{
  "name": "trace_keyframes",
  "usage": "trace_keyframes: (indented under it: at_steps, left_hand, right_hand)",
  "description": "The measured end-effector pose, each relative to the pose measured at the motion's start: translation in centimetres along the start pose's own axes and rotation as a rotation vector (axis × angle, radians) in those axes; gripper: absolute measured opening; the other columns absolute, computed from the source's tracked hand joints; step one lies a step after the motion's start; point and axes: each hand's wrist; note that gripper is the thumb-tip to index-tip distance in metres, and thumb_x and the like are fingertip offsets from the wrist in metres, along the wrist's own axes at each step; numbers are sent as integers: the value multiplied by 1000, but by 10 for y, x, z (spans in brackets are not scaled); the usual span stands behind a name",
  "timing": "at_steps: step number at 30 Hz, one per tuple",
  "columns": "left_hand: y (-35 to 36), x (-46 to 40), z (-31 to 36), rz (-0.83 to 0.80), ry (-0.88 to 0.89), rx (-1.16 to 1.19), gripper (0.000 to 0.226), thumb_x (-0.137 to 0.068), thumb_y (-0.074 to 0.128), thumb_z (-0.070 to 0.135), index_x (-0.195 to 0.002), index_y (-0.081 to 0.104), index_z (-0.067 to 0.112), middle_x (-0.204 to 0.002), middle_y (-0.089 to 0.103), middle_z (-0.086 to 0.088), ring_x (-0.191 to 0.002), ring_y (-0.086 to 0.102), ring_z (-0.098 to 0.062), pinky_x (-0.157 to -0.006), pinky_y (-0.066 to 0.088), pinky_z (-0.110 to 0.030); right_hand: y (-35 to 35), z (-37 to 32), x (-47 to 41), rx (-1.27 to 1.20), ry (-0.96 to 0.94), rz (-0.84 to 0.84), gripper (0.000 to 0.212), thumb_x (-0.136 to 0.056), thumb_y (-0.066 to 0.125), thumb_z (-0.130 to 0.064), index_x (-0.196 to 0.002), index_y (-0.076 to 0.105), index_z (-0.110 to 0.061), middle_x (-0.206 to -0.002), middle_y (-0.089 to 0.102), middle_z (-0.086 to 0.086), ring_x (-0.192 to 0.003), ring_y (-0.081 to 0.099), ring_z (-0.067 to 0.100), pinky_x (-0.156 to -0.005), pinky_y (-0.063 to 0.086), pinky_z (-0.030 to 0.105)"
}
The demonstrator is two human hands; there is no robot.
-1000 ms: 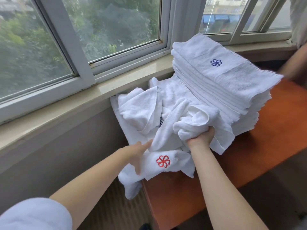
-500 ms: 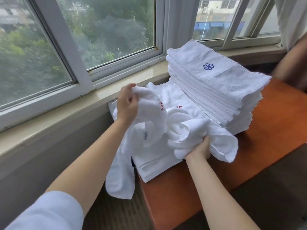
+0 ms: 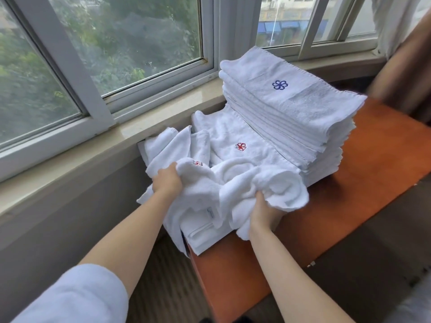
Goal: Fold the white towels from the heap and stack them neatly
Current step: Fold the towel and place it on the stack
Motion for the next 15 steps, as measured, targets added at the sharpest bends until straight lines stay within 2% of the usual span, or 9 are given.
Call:
trace_keyframes:
  at_steps: [2, 3, 4, 6, 7, 8, 10, 12, 15]
  left_hand:
    - [-14, 5, -5, 114, 78, 12, 32, -90, 42, 12, -116, 58, 23, -117, 61, -12, -106, 57, -35, -76, 48, -38]
    - [-22, 8, -7, 168, 88, 50, 25, -87, 41, 13, -99, 62, 21, -108, 64, -10, -97, 59, -34, -70, 45, -35]
    - [-29, 12, -10, 216, 93, 81, 21, -85, 40, 14, -85, 61, 20, -99, 66, -10, -89, 59, -34, -67, 43, -33]
    - [-44, 23, -20, 271, 101, 87, 22, -82, 39, 17, -76, 60, 18, -87, 66, -8, -79, 58, -33, -64, 44, -32]
    - [-52, 29, -25, 231, 93, 62, 22, -82, 40, 18, -76, 60, 17, -84, 65, -6, -76, 58, -30, -63, 44, -31]
    - [-61, 36, -31, 127, 69, 29, 18, -82, 42, 18, -75, 59, 16, -80, 62, -3, -71, 57, -26, -60, 42, -28]
    - [-77, 51, -41, -209, 5, -13, 9, -78, 53, 15, -68, 55, 14, -71, 53, 0, -62, 48, -18, -53, 34, -25]
    - [-86, 63, -50, -430, -7, -10, 11, -68, 62, 14, -63, 53, 13, -68, 49, -1, -60, 42, -17, -51, 31, -24]
    - [-90, 73, -59, -480, -6, 228, 18, -48, 60, 17, -63, 56, 9, -67, 52, -6, -60, 47, -23, -56, 35, -24]
  right_hand:
    - [7, 4, 10, 172, -174, -6, 85, -73, 82, -30, -141, 31, -27, -128, 49, 8, -101, 60, 28, -84, 51, 38]
    - [14, 1, 14, 205, -217, -16, 93, -72, 84, -29, -144, 25, -31, -136, 38, 12, -103, 57, 32, -84, 51, 39]
    - [23, -6, 18, 205, -240, -54, 97, -72, 83, -29, -145, 20, -34, -141, 28, 11, -101, 56, 32, -83, 49, 37]
    - [43, -25, 24, 143, -305, -257, 99, -73, 82, -28, -146, 16, -32, -146, 17, 5, -106, 52, 25, -89, 47, 35]
    - [55, -35, 24, 151, -357, -409, 98, -74, 81, -26, -147, 16, -28, -148, 15, 2, -118, 47, 21, -98, 43, 34]
    - [65, -45, 24, 223, -419, -565, 95, -76, 79, -27, -149, 18, -22, -151, 12, 0, -131, 36, 17, -107, 36, 32]
    - [83, -56, 26, 484, -528, -782, 80, -84, 70, -37, -150, 27, -21, -158, 2, -3, -145, 15, 14, -118, 21, 35]
    - [92, -56, 37, 657, -603, -848, 66, -89, 62, -42, -147, 36, -28, -162, -4, -5, -148, 10, 16, -119, 17, 44]
    - [89, -38, 66, 502, -713, -924, 47, -91, 61, -28, -137, 50, -28, -160, 16, -5, -147, 17, 15, -119, 19, 39]
Point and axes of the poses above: each hand's wrist, its own x-axis away from the middle knuckle, its own y-axis out of the palm, z = x × y
